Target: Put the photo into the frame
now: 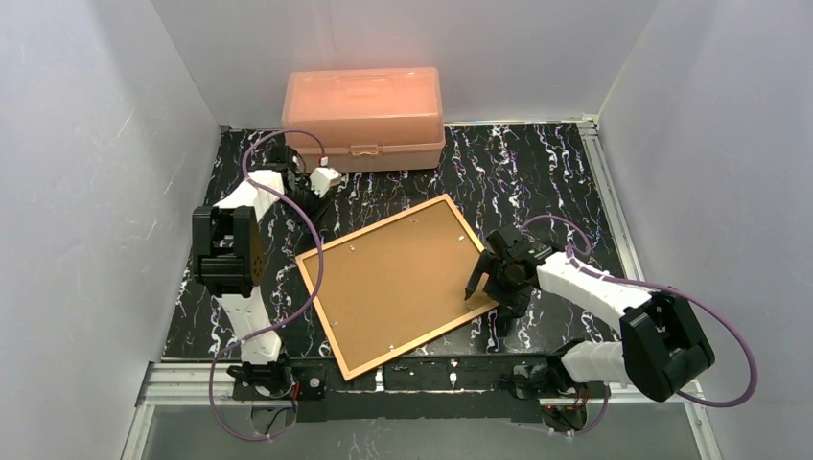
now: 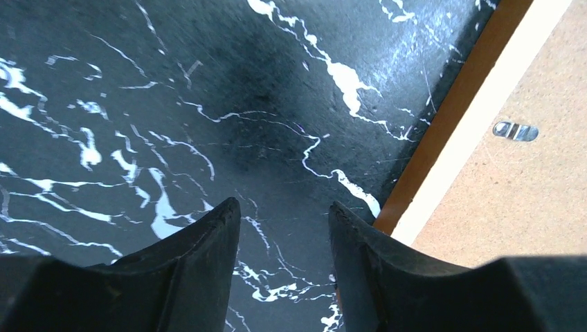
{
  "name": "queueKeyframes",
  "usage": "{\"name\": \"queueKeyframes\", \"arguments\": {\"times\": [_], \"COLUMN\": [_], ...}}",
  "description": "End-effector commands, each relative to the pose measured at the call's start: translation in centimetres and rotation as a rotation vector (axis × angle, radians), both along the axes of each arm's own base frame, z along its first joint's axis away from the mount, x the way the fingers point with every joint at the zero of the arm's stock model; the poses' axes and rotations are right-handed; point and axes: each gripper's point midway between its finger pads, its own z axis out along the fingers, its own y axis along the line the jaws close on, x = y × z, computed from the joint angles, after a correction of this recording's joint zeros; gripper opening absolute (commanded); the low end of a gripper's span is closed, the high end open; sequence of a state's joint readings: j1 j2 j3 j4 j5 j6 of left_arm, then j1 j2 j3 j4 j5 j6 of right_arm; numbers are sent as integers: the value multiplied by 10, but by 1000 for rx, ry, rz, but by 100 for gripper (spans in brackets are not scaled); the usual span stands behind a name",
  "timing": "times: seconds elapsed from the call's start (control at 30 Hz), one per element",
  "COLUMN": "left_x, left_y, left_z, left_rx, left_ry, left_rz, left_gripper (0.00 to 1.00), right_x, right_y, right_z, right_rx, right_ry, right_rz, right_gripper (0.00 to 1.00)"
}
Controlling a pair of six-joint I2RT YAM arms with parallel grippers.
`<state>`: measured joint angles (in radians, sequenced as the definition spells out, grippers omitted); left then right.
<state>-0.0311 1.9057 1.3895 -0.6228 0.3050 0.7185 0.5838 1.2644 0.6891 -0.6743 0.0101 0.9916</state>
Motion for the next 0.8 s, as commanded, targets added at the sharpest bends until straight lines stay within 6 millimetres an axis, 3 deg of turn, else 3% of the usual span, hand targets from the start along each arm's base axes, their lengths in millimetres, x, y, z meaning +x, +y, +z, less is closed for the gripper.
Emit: {"name": "queueKeyframes", "arguments": {"times": [0.0,0.1,0.23,0.43,0.63,0.77], "left_x": [-16,-32,-56,-103,-151,-177], "left_y": [-1,-1,-3,-17,-25,-28], "left_z": [-11,-18,-22,-9,-4,-11], "left_rx": [-10,-11,-21,-112,-159,-144], "left_ry": [35,64,105,185,261,275], "left_rz": [1,-25,-58,-132,-242,-339], "left_gripper": [48,47,45,43,42,44], "right_x": [20,37,62,106,138,154], "right_y": [19,22,7,-17,-8,-3], "right_z": [-3,3,9,17,13,9], "right_rx": [107,132,97,97,124,116], "right_ry": [-62,-133,-186,-252,-243,-239], "right_rz": [-51,-86,-124,-168,-125,-96], "right_gripper": [99,99,99,99,99,99]}}
